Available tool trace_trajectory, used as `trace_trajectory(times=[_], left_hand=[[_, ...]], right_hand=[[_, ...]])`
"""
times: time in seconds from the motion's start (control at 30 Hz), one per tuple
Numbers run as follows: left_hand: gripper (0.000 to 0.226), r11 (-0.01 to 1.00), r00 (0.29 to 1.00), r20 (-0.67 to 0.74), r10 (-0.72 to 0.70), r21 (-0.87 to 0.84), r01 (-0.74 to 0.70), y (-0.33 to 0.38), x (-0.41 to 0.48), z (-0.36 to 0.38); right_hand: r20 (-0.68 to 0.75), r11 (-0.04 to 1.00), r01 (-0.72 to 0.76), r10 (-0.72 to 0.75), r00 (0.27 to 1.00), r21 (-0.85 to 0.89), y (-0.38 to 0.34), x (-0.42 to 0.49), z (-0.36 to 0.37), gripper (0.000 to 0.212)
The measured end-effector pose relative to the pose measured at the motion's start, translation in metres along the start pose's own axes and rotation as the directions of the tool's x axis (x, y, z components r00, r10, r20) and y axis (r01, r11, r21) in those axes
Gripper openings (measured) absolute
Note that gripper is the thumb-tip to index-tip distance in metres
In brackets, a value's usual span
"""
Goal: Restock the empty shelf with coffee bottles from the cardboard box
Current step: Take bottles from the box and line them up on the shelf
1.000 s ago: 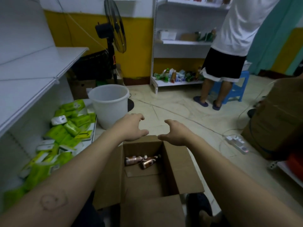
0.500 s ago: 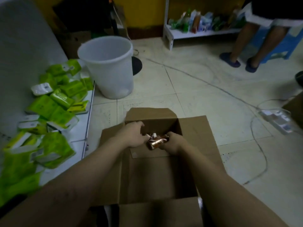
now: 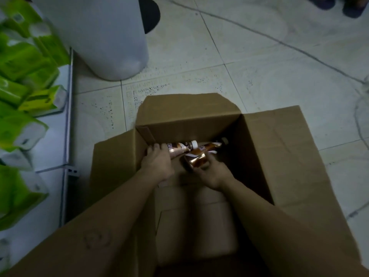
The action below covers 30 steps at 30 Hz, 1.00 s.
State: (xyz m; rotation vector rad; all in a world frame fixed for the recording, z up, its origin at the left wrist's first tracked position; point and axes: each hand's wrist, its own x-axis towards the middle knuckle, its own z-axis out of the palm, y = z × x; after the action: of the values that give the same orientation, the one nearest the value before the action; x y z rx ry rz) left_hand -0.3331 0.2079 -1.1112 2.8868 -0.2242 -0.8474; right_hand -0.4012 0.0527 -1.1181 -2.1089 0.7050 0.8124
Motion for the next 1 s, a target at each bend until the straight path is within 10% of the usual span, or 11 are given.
trace_trajectory(times=[0.37,0.7,0.87,1.0], left_hand=[[0.074,0.969,0.997,-0.015,-0.072,0.236,0.074,-0.002,0.033,0.051],[0.092,0.889,0.928,0.320,-0.189,-0.346,0.300,0.011,-0.009,0.063],[0.097,0.780,0.814,0.572,-0.102,-0.462,0.423,0.014,-0.057,0.109],[0.070,0.801,0.868,0.455,-0.197,-0.436,0.410,0.021,-0.099,0.119]], right_hand=[[0.030,0.577,-0.237,0.345,0.938,0.781,0.004,0.066,0.026,0.091],[0.071,0.817,-0.302,0.309,0.949,0.491,0.037,0.016,0.034,0.044],[0.106,0.855,-0.367,0.353,0.930,0.367,0.073,-0.034,0.044,0.057],[0.079,0.873,-0.391,0.385,0.919,0.293,0.096,-0.057,0.053,0.066]])
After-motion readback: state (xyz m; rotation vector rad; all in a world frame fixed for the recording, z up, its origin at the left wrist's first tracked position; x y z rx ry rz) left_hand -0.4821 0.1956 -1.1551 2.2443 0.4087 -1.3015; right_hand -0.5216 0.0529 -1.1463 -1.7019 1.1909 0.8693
